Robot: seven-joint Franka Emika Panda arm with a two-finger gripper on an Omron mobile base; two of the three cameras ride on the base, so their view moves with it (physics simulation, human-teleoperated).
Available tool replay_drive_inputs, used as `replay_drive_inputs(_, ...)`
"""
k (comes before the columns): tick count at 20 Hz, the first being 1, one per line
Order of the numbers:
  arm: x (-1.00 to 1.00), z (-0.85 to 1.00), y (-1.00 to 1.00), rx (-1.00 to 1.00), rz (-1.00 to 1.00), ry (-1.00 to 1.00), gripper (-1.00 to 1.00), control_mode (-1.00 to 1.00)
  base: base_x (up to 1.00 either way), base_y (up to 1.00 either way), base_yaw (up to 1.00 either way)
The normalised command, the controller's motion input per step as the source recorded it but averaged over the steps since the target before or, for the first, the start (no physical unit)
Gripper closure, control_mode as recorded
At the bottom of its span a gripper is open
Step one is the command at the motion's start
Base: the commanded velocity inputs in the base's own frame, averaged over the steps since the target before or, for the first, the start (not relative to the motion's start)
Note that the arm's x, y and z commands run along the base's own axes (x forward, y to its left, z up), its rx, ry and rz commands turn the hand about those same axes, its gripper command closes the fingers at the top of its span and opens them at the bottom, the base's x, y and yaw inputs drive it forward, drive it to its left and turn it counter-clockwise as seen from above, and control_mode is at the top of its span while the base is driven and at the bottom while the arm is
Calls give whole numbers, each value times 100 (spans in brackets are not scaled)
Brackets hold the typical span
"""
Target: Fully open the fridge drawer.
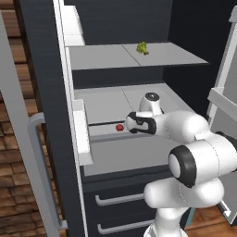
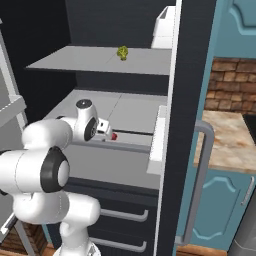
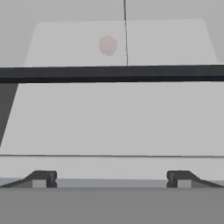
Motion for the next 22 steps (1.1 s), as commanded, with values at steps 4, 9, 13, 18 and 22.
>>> replay_drive_inputs(4,-8,-36,0,0,-5,7,-100,-100,0,0,0)
replay_drive_inputs(9,-83,-48,0,0,-8,16,-100,-100,0,0,0)
replay_drive_inputs(13,-100,-47,0,0,-7,15,-100,-100,0,0,0)
replay_drive_inputs(18,-100,-47,0,0,-6,13,-100,-100,0,0,0)
replay_drive_inputs(22,-100,-42,0,0,-5,11,-100,-100,0,0,0)
